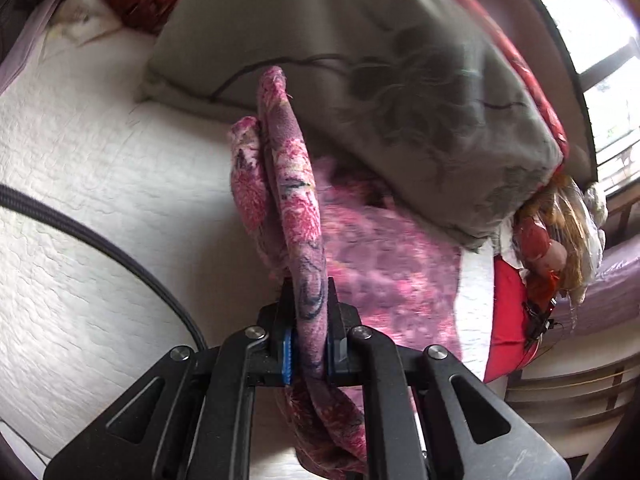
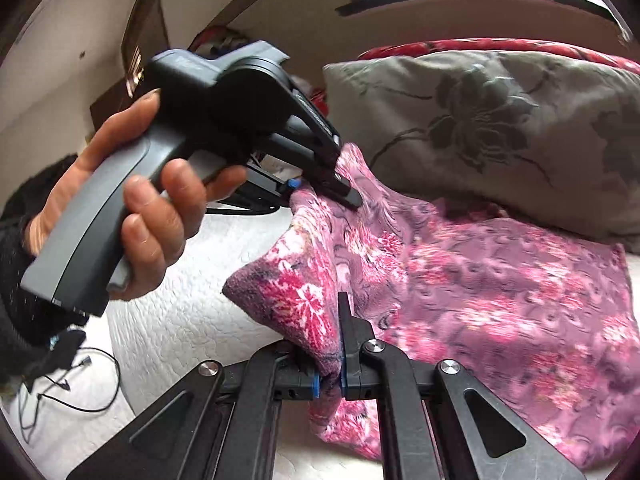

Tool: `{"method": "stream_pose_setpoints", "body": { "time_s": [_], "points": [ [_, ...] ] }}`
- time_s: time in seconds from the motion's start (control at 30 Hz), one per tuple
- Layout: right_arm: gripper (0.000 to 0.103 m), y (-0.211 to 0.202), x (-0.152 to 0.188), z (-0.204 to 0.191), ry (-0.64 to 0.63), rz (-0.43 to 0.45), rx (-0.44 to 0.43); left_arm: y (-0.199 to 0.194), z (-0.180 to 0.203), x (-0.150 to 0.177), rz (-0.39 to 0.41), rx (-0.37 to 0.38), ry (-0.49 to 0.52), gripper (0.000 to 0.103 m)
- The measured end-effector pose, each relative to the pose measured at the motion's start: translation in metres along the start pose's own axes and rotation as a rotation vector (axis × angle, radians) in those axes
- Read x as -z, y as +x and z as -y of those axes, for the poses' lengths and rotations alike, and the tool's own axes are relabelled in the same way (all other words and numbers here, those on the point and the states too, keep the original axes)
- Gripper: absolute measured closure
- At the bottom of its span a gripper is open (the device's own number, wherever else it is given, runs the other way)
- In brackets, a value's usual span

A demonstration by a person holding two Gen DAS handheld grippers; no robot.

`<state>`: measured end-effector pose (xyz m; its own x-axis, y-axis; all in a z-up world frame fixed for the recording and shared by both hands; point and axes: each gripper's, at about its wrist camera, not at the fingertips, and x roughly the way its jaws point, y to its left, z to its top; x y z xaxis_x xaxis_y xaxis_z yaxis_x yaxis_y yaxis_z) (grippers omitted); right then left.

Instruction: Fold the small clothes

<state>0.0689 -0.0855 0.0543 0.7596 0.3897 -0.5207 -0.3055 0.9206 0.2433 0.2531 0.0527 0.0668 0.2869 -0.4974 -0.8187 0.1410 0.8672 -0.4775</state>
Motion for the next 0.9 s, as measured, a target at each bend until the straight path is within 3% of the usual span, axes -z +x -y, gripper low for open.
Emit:
{"method": "stream_pose_setpoints", "body": {
  "time_s": [0.3,0.63,0.9],
  "points": [
    [0.098,-0.05,0.003,0.069,0.163,0.006,0.045,0.015,0.081,0.023,0.056,-0.009,0.043,0.095],
    [0.098,-0.089,0.026,0.142,0.385,0.016,0.048,0.06,0.156,0.048,0.066,-0.038,0.108,0.096],
    [0.098,-0.11,0.056,0.204,0.561,0.006,0.075,0.115,0.199,0.063,-0.034,-0.027,0.171,0.096]
  ]
}}
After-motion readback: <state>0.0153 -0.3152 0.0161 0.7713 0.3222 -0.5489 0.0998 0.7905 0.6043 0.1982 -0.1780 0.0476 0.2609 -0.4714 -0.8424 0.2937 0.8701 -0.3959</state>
